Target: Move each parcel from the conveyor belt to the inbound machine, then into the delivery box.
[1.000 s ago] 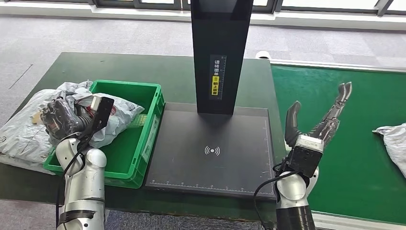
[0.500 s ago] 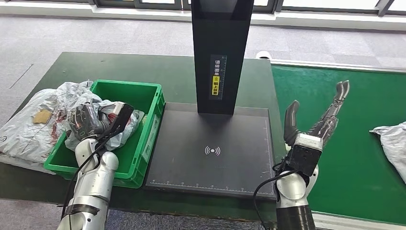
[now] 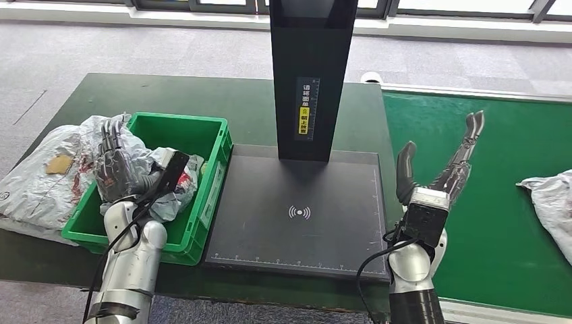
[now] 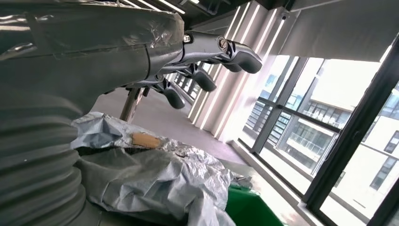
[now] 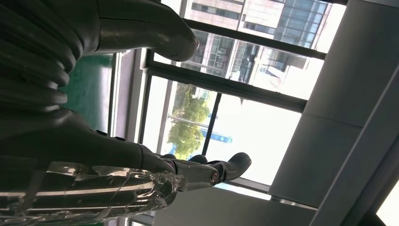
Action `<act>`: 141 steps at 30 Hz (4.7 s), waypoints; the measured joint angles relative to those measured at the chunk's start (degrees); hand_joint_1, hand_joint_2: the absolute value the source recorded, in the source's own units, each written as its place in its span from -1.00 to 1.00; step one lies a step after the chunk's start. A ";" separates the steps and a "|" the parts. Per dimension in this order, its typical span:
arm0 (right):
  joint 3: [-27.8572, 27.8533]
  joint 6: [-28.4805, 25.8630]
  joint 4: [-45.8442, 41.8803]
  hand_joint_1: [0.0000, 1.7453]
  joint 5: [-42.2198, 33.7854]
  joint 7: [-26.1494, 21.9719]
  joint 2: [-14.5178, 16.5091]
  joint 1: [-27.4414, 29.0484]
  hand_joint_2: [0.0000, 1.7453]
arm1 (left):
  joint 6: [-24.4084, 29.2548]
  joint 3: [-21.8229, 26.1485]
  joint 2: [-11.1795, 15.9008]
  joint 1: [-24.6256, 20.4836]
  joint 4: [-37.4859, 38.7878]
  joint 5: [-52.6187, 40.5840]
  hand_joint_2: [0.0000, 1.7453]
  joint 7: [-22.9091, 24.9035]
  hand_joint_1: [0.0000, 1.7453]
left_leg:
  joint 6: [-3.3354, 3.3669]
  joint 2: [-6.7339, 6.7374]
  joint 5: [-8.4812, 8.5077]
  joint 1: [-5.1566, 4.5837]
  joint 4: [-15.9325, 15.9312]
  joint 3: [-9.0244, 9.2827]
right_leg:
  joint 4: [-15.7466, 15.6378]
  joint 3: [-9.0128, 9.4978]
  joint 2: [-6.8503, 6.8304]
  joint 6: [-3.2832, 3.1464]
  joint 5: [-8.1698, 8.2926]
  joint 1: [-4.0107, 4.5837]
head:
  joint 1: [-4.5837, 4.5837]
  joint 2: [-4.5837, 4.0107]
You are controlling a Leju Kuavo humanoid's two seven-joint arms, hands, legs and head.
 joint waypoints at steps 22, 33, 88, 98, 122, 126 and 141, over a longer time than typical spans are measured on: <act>0.00 0.13 -0.08 -1.00 0.61 -0.17 -0.10 2.99 1.00 | 0.02 -8.79 -1.85 15.18 -28.80 5.46 1.00 -2.78 -1.00 | 0.01 0.02 -0.04 0.00 0.00 0.01 | -0.02 -0.01 0.01 0.00 -0.03 0.00 | -0.01 0.00; -0.02 0.13 -0.39 -1.00 0.52 -0.16 -0.27 3.38 1.00 | 0.02 -9.31 -2.64 17.35 -31.92 6.40 1.00 -3.63 -1.00 | 0.01 0.02 -0.03 0.00 0.00 0.01 | -0.02 -0.01 0.01 0.00 -0.03 0.00 | 0.01 0.00; -16.68 -6.72 19.23 -1.00 40.93 18.74 -6.40 -7.73 1.00 | -54.43 -16.32 -2.44 25.27 -47.48 87.86 1.00 -38.76 -1.00 | 0.07 0.00 -0.06 -0.06 0.04 0.05 | -0.05 0.07 -0.07 0.05 -0.01 -0.05 | -0.02 0.00; -20.37 -6.72 26.98 -1.00 57.87 32.31 -9.22 -12.10 1.00 | -56.02 -16.31 -3.60 25.41 -48.52 88.40 1.00 -38.76 -1.00 | 0.11 -0.09 -0.03 -0.06 0.05 0.04 | -0.05 0.13 -0.18 0.07 -0.01 -0.05 | 0.01 0.00; -31.53 -6.84 50.38 -1.00 60.20 43.46 -20.49 -18.67 1.00 | -51.52 -16.36 -3.86 27.68 -51.28 88.17 1.00 -38.70 -1.00 | 0.18 -0.24 -0.07 -0.09 0.09 0.01 | -0.07 0.15 -0.29 0.16 0.02 -0.09 | 0.00 0.00; -33.69 -6.93 47.49 -1.00 60.81 43.86 -20.50 -17.36 1.00 | -51.29 -16.39 -3.84 27.72 -51.28 87.97 1.00 -38.67 -1.00 | 0.18 -0.15 -0.08 -0.09 0.08 0.03 | -0.07 0.13 -0.19 0.16 0.02 -0.09 | 0.01 0.00; -36.03 -2.39 51.48 -1.00 66.69 55.66 -24.44 -17.67 1.00 | -50.62 -16.51 -3.69 27.61 -51.20 87.01 1.00 -38.19 -1.00 | 0.20 -0.12 -0.08 -0.14 0.09 0.03 | -0.07 0.14 -0.18 0.16 0.02 -0.13 | 0.01 0.00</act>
